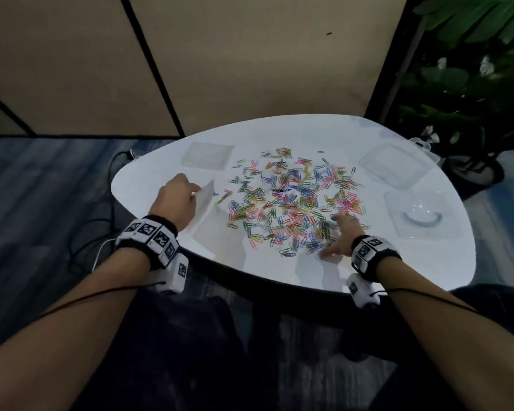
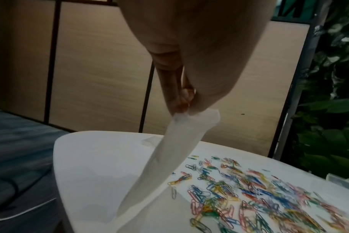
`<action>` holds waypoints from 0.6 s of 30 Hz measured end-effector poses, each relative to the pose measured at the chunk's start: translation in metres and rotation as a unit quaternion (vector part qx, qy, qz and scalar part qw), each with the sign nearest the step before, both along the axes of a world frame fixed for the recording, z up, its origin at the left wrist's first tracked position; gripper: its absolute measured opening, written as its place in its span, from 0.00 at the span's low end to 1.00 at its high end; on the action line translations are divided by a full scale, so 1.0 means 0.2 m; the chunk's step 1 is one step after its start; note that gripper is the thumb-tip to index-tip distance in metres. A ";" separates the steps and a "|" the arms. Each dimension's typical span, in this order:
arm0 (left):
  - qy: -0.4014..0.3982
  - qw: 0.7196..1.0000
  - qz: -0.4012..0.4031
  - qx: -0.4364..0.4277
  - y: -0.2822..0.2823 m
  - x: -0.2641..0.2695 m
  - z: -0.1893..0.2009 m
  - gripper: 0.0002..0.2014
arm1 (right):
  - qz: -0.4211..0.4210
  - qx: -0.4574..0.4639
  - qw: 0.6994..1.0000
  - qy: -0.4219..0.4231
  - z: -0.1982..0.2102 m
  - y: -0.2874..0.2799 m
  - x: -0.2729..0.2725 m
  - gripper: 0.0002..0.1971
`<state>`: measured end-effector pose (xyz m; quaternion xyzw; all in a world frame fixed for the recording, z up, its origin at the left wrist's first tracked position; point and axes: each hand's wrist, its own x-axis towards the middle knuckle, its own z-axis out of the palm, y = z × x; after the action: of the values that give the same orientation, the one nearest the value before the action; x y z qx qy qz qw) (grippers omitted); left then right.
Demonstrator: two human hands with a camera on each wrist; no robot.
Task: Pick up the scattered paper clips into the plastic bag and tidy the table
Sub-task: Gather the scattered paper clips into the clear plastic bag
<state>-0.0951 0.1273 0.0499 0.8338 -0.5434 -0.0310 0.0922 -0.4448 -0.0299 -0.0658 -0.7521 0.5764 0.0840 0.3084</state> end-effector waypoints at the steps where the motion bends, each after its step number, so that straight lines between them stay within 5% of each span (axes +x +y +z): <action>1: 0.005 1.000 0.004 0.013 0.00 -0.05 0.01 0.16 | 0.008 0.004 1.000 0.008 -0.01 -0.01 0.00 0.62; 4: 0.040 0.999 0.011 0.023 -0.04 -0.17 0.03 0.15 | 0.056 -0.005 0.997 0.055 -0.02 -0.01 0.03 0.52; 9: 0.096 0.994 0.025 0.041 -0.10 -0.27 -0.07 0.14 | 0.156 -0.133 0.979 0.020 -0.08 -0.02 0.09 0.19; 12: 0.150 0.986 0.045 0.064 -0.15 -0.26 -0.10 0.15 | 0.176 -0.146 0.973 0.043 -0.09 -0.07 0.13 0.09; 18: 0.281 0.947 0.078 0.136 -0.28 -0.24 -0.15 0.09 | 0.010 -0.091 0.996 -0.013 0.04 -0.19 0.15 0.09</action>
<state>-0.1433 0.0719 0.0196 0.8358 -0.4192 -0.3302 0.1291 -0.4154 -0.0687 -0.0574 -0.7837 0.5703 0.0246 0.2450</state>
